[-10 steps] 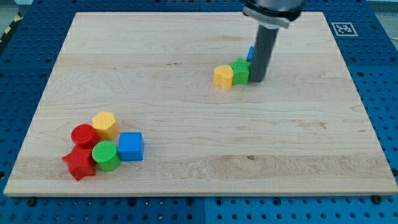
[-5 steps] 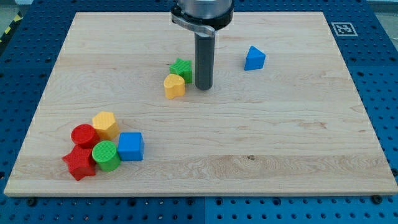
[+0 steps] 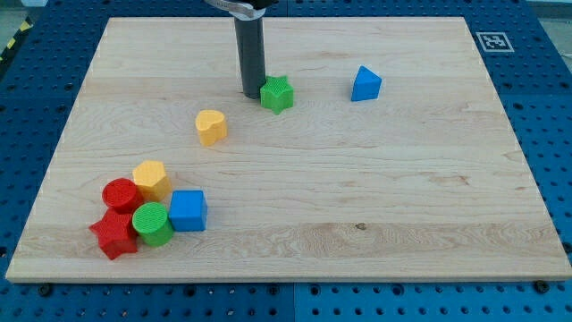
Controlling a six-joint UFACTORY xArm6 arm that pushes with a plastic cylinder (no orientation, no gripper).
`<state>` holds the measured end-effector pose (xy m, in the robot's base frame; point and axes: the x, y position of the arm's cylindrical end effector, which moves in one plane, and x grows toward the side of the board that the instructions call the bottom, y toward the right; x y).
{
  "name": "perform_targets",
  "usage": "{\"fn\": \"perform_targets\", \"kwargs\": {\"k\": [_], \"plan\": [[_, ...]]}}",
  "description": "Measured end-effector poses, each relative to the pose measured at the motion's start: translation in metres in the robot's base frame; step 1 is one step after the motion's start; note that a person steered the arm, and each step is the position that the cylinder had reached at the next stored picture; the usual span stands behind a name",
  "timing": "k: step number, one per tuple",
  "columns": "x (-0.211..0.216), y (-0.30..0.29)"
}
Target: Move the green star to the top left
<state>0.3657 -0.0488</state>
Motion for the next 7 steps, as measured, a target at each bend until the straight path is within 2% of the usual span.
{"fn": "perform_targets", "kwargs": {"k": [1, 2, 3, 5, 7], "plan": [[0.035, 0.0], [0.045, 0.017], [0.04, 0.054], [0.016, 0.074], [-0.008, 0.044]]}}
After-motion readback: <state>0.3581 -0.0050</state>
